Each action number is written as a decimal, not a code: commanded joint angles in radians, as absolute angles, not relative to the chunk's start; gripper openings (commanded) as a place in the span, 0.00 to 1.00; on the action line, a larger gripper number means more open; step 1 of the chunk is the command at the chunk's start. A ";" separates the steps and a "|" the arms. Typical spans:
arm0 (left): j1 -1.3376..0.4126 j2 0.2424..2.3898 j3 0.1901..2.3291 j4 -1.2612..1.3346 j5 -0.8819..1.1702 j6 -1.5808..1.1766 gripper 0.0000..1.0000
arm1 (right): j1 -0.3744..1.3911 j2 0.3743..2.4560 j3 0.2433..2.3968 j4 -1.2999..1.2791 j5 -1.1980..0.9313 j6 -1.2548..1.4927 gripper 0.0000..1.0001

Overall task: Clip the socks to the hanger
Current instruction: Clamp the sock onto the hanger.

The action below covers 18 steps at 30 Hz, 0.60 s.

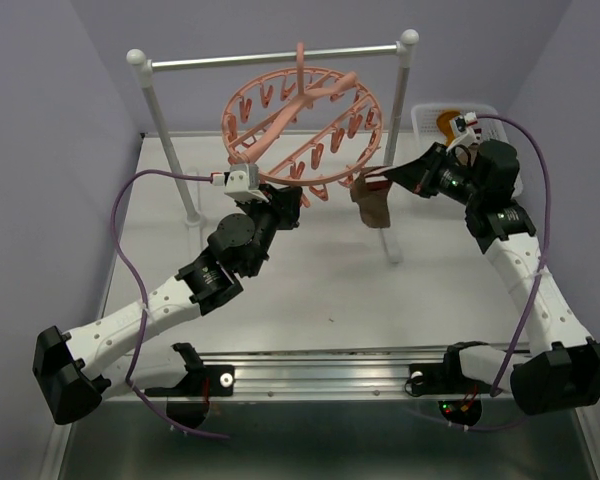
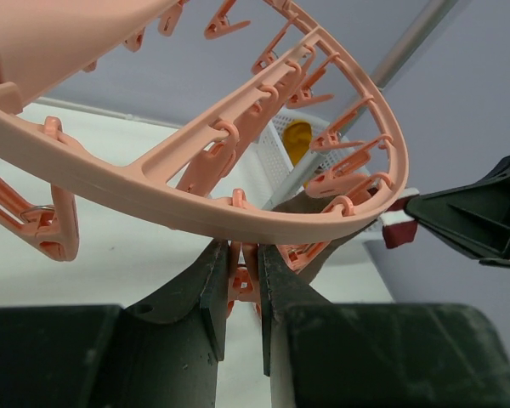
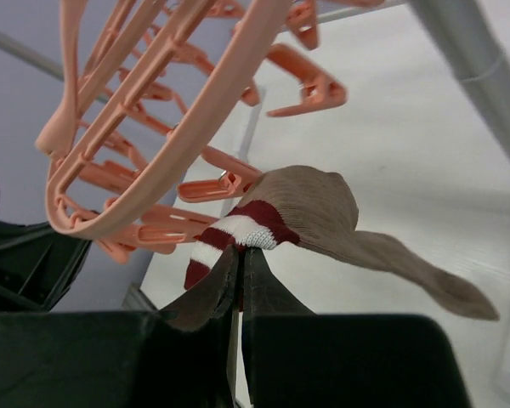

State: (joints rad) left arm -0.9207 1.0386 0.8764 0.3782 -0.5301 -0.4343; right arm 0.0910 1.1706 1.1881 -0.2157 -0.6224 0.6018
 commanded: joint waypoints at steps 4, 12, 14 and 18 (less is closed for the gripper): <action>-0.914 1.034 0.884 0.462 -0.522 -0.483 0.00 | 0.198 1.155 1.103 0.026 -0.609 0.744 0.01; -0.913 1.051 0.888 0.462 -0.541 -0.521 0.00 | 0.345 1.183 1.042 0.032 -0.479 0.796 0.01; -0.914 1.054 0.888 0.462 -0.549 -0.526 0.00 | 0.394 1.181 1.003 0.066 -0.439 0.795 0.01; -0.914 1.057 0.891 0.460 -0.561 -0.541 0.00 | 0.426 1.154 0.933 0.113 -0.289 0.819 0.01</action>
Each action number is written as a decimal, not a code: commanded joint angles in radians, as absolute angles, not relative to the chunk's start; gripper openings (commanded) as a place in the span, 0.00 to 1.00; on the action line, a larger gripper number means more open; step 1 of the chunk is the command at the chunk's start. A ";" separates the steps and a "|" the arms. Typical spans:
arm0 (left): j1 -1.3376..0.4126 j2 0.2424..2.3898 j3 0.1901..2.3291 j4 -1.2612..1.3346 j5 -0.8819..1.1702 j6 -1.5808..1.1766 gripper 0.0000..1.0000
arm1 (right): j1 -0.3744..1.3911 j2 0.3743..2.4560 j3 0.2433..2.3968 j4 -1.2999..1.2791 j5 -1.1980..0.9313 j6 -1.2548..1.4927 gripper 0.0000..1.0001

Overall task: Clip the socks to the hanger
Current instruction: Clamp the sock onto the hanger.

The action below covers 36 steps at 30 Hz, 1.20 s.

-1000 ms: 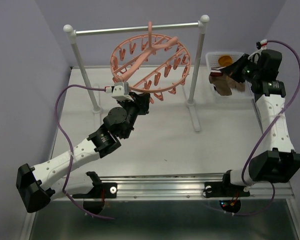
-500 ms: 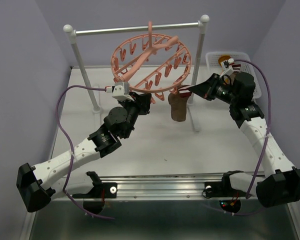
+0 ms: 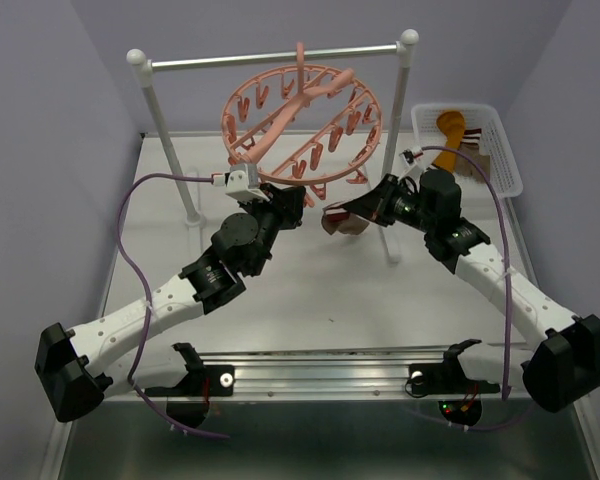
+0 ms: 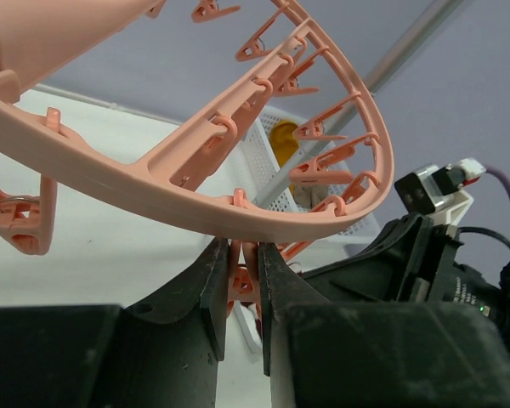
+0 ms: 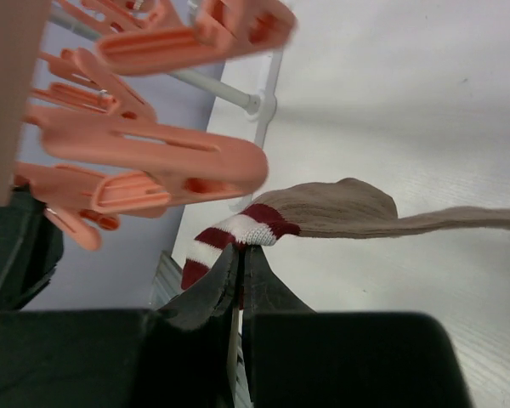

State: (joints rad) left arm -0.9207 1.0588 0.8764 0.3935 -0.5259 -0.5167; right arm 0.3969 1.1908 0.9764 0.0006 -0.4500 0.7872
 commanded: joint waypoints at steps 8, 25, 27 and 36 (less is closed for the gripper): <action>-0.914 1.058 0.891 0.460 -0.575 -0.566 0.00 | 0.480 1.108 0.864 0.276 -0.242 0.864 0.01; -0.914 1.071 0.904 0.431 -0.612 -0.646 0.00 | 0.571 1.141 0.816 0.480 -0.223 0.926 0.01; -0.913 1.063 0.902 0.428 -0.624 -0.660 0.00 | 0.580 1.143 0.804 0.483 -0.216 0.945 0.01; -0.914 1.046 0.907 0.400 -0.658 -0.661 0.00 | 0.598 1.112 0.736 0.445 -0.161 1.005 0.01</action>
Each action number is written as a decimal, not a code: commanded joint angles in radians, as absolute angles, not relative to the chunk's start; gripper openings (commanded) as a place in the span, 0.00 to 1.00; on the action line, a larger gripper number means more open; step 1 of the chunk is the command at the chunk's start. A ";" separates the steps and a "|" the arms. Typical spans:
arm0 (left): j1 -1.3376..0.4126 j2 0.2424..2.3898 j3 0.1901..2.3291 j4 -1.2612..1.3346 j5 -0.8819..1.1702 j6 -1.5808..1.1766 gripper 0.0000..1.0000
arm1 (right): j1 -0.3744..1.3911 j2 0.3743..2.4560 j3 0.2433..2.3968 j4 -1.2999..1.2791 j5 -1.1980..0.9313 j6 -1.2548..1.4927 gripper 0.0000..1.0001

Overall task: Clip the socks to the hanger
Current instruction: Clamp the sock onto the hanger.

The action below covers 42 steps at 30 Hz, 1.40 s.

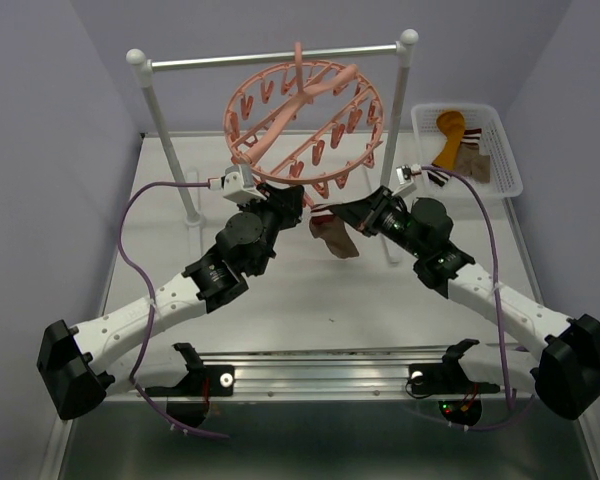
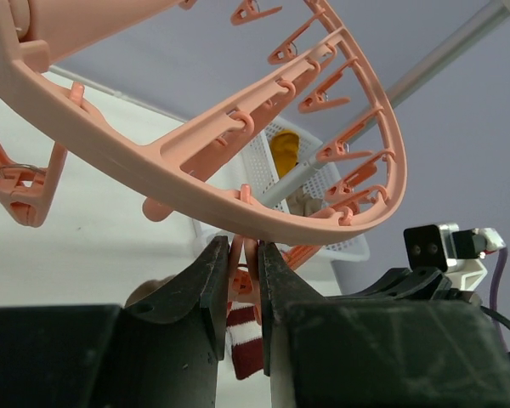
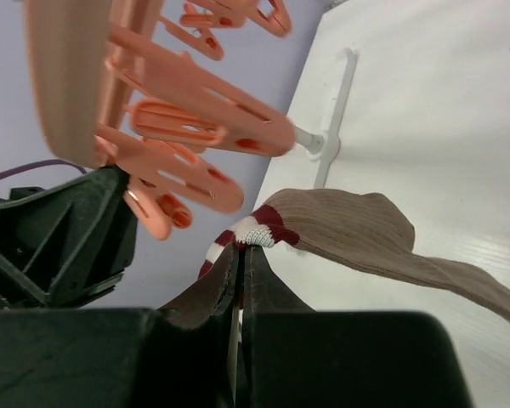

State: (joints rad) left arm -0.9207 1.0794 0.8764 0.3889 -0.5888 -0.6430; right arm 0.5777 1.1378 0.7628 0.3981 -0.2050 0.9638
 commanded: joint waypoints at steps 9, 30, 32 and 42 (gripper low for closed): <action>-0.914 1.043 0.920 0.348 -0.644 -0.666 0.00 | 0.640 1.120 0.695 0.483 -0.112 1.083 0.01; -0.916 1.055 0.923 0.336 -0.660 -0.676 0.00 | 0.658 1.180 0.762 0.505 0.057 1.207 0.01; -0.916 1.058 0.928 0.336 -0.660 -0.675 0.00 | 0.658 1.177 0.758 0.515 0.063 1.210 0.01; -0.916 1.084 0.942 0.336 -0.661 -0.686 0.00 | 0.658 1.201 0.768 0.581 0.038 1.221 0.01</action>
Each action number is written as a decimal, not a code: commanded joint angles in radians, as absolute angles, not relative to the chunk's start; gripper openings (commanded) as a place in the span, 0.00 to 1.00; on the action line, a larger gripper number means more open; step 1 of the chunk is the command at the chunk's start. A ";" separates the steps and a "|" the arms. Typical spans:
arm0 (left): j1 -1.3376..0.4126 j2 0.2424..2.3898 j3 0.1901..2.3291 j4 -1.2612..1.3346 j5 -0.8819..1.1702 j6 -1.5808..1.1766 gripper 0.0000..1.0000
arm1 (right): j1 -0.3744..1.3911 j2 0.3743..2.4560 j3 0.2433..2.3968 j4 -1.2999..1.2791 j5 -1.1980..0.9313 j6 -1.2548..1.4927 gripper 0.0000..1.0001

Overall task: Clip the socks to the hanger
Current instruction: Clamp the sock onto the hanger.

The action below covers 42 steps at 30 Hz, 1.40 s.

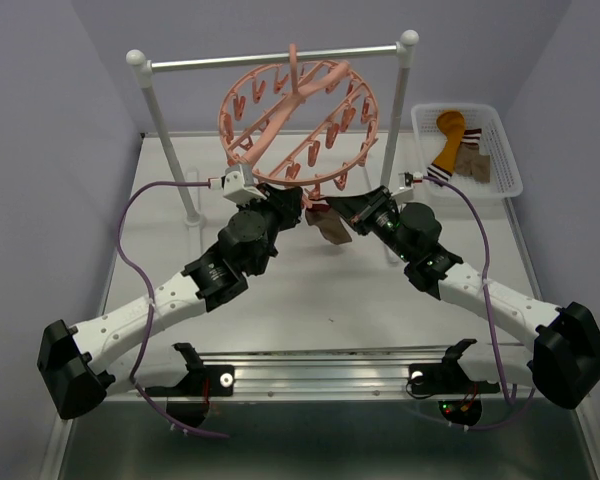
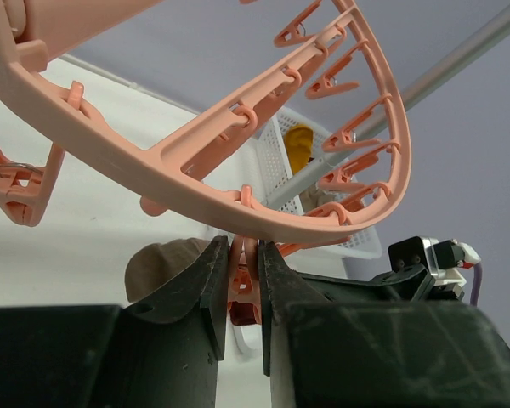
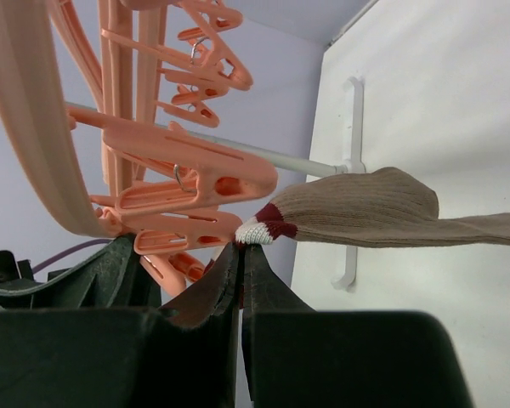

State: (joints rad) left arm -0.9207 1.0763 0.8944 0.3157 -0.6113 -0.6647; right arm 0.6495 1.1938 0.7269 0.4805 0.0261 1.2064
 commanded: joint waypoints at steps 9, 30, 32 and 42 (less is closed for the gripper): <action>-0.916 1.094 0.948 0.336 -0.669 -0.698 0.00 | 0.667 1.207 0.779 0.594 0.009 1.218 0.01; -0.916 1.091 0.954 0.341 -0.672 -0.721 0.00 | 0.667 1.264 0.787 0.686 -0.080 1.250 0.01; -0.916 1.085 0.948 0.345 -0.669 -0.723 0.00 | 0.667 1.281 0.788 0.696 -0.087 1.261 0.01; -0.916 1.075 0.946 0.342 -0.652 -0.712 0.08 | 0.667 1.284 0.788 0.735 -0.098 1.259 0.01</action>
State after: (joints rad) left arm -0.9207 1.1023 0.9043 0.3149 -0.6277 -0.7006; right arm 0.6563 1.2919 0.7403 0.6296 -0.0868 1.2541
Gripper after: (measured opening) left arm 0.252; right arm 0.039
